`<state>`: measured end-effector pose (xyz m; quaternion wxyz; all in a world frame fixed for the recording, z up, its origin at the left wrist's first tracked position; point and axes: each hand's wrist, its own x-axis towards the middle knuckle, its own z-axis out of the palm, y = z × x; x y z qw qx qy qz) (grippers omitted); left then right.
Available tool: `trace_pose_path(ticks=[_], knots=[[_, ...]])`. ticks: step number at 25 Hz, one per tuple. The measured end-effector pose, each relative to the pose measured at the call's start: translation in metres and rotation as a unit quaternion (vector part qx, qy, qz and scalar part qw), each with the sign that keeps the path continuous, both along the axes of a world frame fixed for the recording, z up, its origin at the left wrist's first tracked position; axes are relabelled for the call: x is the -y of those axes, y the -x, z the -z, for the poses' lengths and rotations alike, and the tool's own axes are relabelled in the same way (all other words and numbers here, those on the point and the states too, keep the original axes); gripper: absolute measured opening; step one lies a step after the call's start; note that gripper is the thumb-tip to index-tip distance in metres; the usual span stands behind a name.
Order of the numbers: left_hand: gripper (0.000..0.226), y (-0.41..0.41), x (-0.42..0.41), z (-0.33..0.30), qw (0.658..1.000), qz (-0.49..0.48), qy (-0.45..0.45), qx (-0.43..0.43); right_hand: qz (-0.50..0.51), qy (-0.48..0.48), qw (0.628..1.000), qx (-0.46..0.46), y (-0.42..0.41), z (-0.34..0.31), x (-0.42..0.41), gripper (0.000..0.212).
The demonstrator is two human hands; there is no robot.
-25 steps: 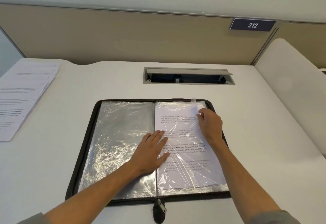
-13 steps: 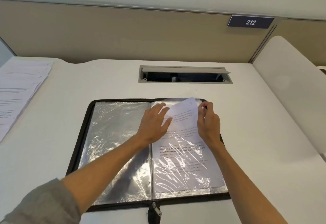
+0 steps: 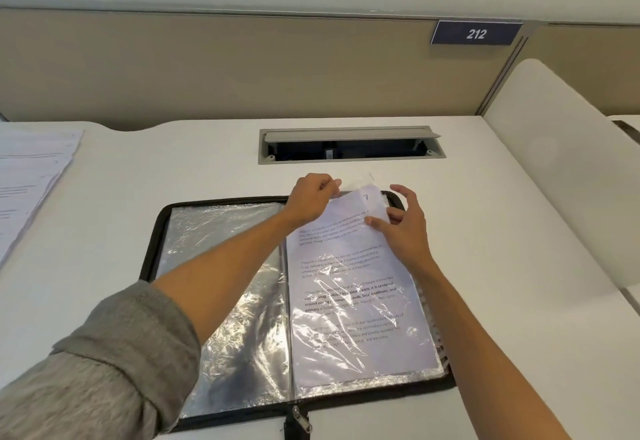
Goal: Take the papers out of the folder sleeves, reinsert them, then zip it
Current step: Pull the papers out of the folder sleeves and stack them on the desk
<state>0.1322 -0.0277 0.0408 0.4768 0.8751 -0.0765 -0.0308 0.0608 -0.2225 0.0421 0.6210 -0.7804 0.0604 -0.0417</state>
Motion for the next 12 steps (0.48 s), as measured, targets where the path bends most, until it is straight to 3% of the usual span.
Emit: trace_pose_path(ticks=[4,12], knots=[[0.01,-0.007,-0.001,-0.003,1.0,0.012,0.003,-0.007,-0.013,-0.026,0.999,-0.022,-0.002,0.0,0.001,0.076],[0.024,-0.016,-0.013,-0.012,0.984,0.134,-0.062,-0.097,-0.024,-0.052,0.997,-0.045,-0.003,0.006,0.005,0.08]])
